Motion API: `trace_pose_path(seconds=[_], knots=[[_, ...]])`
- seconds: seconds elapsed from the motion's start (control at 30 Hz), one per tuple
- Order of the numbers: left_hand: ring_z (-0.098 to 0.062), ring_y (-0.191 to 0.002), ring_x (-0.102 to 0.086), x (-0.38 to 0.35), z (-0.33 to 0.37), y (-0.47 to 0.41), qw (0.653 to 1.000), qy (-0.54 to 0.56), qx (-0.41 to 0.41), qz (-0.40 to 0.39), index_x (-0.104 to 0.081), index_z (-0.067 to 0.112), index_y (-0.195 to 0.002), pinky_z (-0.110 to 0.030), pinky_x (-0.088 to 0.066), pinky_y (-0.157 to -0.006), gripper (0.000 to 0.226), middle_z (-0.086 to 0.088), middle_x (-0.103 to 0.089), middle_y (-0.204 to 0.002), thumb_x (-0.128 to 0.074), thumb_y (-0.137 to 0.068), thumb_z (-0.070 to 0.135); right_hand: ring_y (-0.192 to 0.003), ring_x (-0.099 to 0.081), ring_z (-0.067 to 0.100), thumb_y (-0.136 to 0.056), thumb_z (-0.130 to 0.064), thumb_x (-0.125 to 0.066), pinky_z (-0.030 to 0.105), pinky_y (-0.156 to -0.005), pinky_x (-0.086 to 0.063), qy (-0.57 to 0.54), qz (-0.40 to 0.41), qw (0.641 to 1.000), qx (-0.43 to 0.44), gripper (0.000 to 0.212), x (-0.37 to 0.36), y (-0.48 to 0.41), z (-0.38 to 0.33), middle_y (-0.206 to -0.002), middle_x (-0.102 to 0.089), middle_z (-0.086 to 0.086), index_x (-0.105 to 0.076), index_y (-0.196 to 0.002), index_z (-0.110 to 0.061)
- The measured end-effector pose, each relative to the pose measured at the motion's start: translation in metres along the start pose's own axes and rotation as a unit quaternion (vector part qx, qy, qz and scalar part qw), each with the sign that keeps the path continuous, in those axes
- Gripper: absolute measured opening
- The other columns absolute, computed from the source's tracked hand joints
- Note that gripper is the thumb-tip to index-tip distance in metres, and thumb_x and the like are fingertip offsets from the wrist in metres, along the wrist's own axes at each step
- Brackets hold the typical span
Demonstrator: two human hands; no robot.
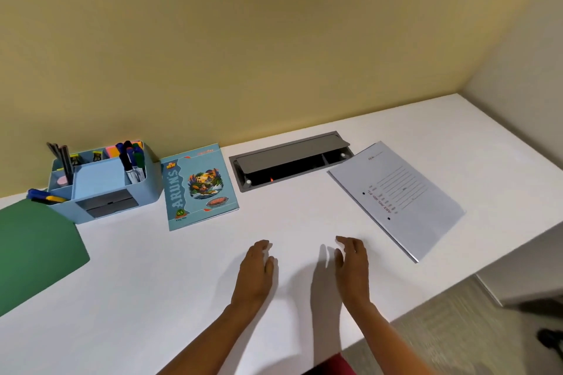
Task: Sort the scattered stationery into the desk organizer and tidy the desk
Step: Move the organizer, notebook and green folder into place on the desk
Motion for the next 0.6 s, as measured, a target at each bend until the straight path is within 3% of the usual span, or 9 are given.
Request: trace_pose_path(seconds=[0.23,0.37,0.53,0.6], knots=[[-0.019,-0.117,-0.057,-0.059,0.053,-0.040,1.000,0.014,0.009,0.020,-0.052,0.006,-0.127,-0.011,-0.033,-0.091,0.032,-0.004,-0.061,-0.126,-0.049,-0.095,0.008,-0.107,-0.054,0.024,-0.088,0.002,-0.057,0.025,-0.088,-0.038,-0.003,0.017,0.999,0.027,0.027,0.037,-0.065,0.041,-0.111,-0.057,0.006,-0.061,-0.113,-0.007],[-0.018,-0.116,-0.056,-0.106,0.084,-0.058,0.998,0.033,0.044,0.017,-0.051,0.008,-0.128,-0.013,-0.035,-0.090,0.032,-0.005,-0.061,-0.125,-0.049,-0.096,0.013,-0.107,-0.054,0.029,-0.087,0.002,-0.060,0.035,-0.089,-0.047,0.003,0.019,0.999,0.050,0.029,0.064,-0.116,0.073,-0.114,-0.058,0.011,-0.061,-0.115,-0.005],[-0.016,-0.109,-0.059,-0.158,0.117,-0.082,0.997,0.028,0.066,-0.009,-0.051,0.009,-0.128,-0.013,-0.039,-0.086,0.032,-0.005,-0.061,-0.122,-0.050,-0.097,0.017,-0.118,-0.046,0.033,-0.090,-0.008,-0.060,0.037,-0.095,-0.042,0.061,-0.041,0.997,0.007,0.041,0.080,-0.187,0.136,-0.129,-0.051,0.015,-0.051,-0.129,-0.004],[-0.014,-0.097,-0.061,-0.177,0.124,-0.090,0.996,0.016,0.081,-0.019,-0.052,0.009,-0.126,-0.007,-0.039,-0.075,0.029,-0.005,-0.064,-0.112,-0.047,-0.098,0.015,-0.125,-0.040,0.033,-0.087,-0.009,-0.063,0.039,-0.101,-0.039,0.089,-0.071,0.993,-0.006,0.053,0.086,-0.210,0.160,-0.137,-0.045,0.016,-0.044,-0.136,-0.005]])
Point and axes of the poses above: each hand's wrist, its own y-axis away from the middle knuckle, its own x-axis out of the back of the hand, z = x × y, the point moved 8 cm from there along -y, towards the middle knuckle
